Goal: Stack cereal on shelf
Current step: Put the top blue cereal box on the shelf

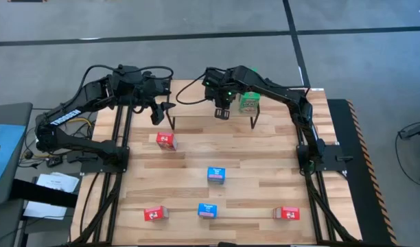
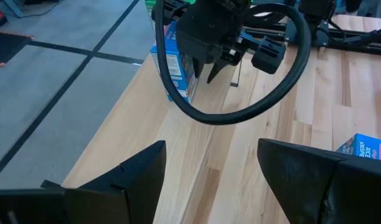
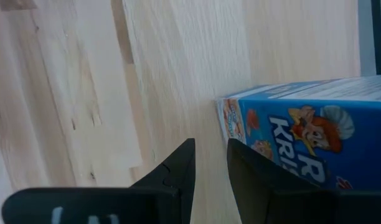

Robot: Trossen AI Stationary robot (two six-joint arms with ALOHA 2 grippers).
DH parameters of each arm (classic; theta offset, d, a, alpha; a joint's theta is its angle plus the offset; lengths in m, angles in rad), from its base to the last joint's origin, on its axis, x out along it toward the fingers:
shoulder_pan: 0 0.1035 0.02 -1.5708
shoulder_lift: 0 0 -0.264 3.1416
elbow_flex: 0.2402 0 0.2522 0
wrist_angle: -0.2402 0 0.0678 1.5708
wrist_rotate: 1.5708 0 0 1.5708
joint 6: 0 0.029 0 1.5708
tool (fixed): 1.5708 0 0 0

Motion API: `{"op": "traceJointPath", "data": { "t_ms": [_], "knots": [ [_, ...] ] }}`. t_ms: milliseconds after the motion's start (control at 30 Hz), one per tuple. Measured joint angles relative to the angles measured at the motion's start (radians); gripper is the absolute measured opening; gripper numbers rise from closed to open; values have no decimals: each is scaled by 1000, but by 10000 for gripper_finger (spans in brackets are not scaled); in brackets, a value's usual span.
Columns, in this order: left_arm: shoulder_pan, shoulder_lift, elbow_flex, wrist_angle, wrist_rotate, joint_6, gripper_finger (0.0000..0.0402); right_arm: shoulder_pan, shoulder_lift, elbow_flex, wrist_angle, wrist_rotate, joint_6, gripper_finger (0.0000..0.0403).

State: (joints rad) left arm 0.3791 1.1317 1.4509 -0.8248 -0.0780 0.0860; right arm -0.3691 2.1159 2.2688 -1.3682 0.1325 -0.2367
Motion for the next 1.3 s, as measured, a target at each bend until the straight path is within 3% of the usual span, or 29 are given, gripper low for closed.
{"op": "traceJointPath", "data": {
  "t_ms": [267,1300],
  "knots": [
    [0,0,0,0,0,0,242,-3,0,0,33,56,-5,117],
    [0,0,0,0,0,0,242,-9,45,-1,52,75,3,117]
  ]
}}
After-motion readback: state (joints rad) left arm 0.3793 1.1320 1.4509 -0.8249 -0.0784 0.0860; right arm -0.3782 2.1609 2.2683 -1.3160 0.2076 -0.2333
